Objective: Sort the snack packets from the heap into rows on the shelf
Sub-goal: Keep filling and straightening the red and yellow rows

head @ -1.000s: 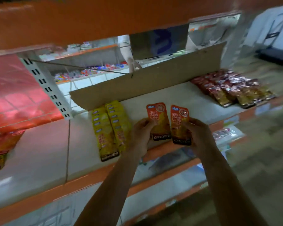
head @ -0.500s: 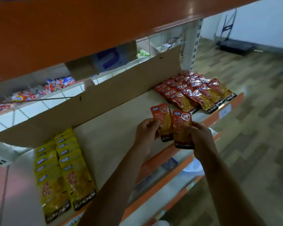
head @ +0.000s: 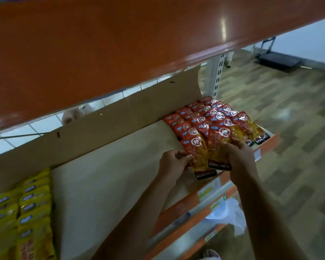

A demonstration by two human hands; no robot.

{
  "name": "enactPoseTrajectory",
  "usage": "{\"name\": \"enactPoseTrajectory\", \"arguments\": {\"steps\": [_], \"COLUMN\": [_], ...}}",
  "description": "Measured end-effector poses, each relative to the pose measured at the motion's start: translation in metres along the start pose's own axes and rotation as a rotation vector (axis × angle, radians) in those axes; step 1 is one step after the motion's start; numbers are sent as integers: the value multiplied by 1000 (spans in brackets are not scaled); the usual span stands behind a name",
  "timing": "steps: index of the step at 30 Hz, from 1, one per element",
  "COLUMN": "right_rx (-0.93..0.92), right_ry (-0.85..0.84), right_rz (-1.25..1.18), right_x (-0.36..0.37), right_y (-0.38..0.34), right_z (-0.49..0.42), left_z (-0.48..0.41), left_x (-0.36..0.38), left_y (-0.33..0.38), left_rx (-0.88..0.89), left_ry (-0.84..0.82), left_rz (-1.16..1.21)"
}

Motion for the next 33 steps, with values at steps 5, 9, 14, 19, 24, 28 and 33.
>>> {"name": "enactPoseTrajectory", "arguments": {"steps": [5, 9, 14, 19, 24, 28, 33], "right_rx": [-28, -45, -34, -2, 11, 0, -22], "right_ry": [-127, -220, -307, -367, -412, -452, -476], "right_rz": [86, 162, 180, 177, 197, 221, 230], "right_x": [4, 9, 11, 8, 7, 9, 13], "right_y": [-19, -21, -18, -17, -16, -15, -16], "right_z": [-49, -75, -89, -96, -100, -100, -96], "left_z": [-9, -8, -2, 0, 2, 3, 4], "left_x": [21, 33, 43, 47, 47, 48, 47], "left_y": [8, 5, 5, 11, 14, 15, 15], "left_rx": [-8, -33, -19, -23, -55, -63, -55], "left_ry": [87, 132, 193, 283, 323, 330, 334], "left_rz": [-4, 30, -59, -167, -183, -188, -197]}}
Point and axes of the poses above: each hand's wrist, its own z-axis away from the middle knuckle, its own x-axis out of the palm, y = z × x, the point moved 4 cm from there along -z, towards the middle knuckle, and after that the axes turned 2 degrees about -y, right-handed, at the moved point
